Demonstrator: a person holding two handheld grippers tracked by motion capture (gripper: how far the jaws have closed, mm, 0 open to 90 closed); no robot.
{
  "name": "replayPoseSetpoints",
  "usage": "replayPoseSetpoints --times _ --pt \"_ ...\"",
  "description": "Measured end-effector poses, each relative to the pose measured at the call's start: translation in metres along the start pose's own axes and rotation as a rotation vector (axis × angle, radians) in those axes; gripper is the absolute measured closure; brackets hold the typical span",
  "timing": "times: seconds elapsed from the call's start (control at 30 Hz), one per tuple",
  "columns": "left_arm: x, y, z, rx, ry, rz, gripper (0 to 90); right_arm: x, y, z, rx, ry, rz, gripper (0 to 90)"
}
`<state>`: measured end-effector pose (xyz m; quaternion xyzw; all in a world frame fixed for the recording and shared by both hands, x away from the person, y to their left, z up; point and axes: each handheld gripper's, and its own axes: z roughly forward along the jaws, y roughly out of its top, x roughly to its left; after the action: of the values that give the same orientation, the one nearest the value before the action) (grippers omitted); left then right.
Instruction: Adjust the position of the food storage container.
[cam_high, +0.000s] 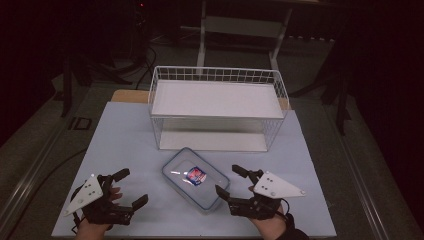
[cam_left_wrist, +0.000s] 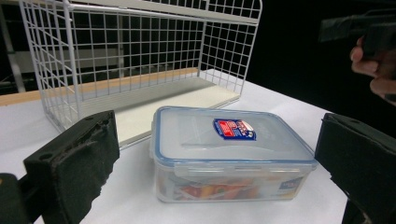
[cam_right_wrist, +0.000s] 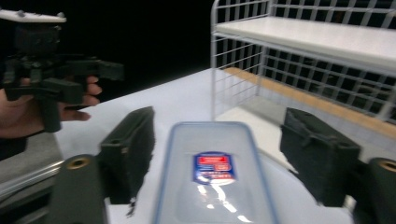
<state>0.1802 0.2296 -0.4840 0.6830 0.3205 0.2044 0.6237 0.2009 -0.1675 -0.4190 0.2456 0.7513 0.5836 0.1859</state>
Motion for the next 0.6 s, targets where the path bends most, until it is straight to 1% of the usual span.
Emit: replayPoseSetpoints --times 0.03,0.07,0.1,0.13,0.17,0.2,0.23,0.3,0.37,0.43,0.47,0.5,0.57,0.6 --pt "-0.001 0.000 0.001 0.005 -0.001 0.000 0.0 0.003 -0.002 0.003 0.006 -0.001 -0.003 31.2" --pt "-0.001 0.000 0.001 0.006 -0.002 0.001 0.0 0.007 -0.006 0.010 0.019 0.010 0.001 34.7" --pt "-0.001 0.000 0.001 0.008 -0.003 0.002 0.0 0.009 -0.008 0.013 0.031 0.019 0.006 38.6" --pt "-0.001 0.000 0.001 0.005 -0.002 0.003 0.0 0.010 -0.010 0.016 0.043 0.035 0.013 41.7" --pt "-0.001 0.000 0.001 0.004 -0.003 0.005 0.0 0.012 -0.012 0.020 0.052 0.048 0.016 42.7" --pt "-0.001 0.000 0.001 0.004 -0.002 0.006 0.0 0.014 -0.014 0.023 0.064 0.052 0.014 45.4" --pt "-0.001 0.000 0.001 0.005 -0.002 0.006 0.0 0.015 -0.017 0.025 0.073 0.066 0.013 50.7" --pt "-0.001 0.000 0.001 0.005 -0.001 0.007 0.0 0.020 -0.022 0.031 0.096 0.086 0.015 54.9" --pt "-0.001 0.000 0.000 0.006 -0.001 0.009 0.0 0.024 -0.028 0.037 0.125 0.115 0.014 60.0" --pt "-0.001 0.000 0.001 0.007 -0.001 0.010 0.0 0.028 -0.034 0.042 0.156 0.125 -0.002 63.1" --pt "-0.001 0.000 0.001 0.008 -0.001 0.011 0.0 0.030 -0.036 0.045 0.173 0.133 -0.001 66.0" --pt "-0.001 -0.001 0.001 0.009 -0.003 0.009 0.0 0.031 -0.038 0.046 0.183 0.134 0.003 69.1" --pt "-0.001 -0.001 0.001 0.012 -0.003 0.011 0.0 0.032 -0.043 0.049 0.196 0.148 0.028 77.5" --pt "-0.001 -0.001 0.001 0.014 -0.003 0.012 0.0 0.034 -0.045 0.050 0.204 0.145 0.024 80.8"
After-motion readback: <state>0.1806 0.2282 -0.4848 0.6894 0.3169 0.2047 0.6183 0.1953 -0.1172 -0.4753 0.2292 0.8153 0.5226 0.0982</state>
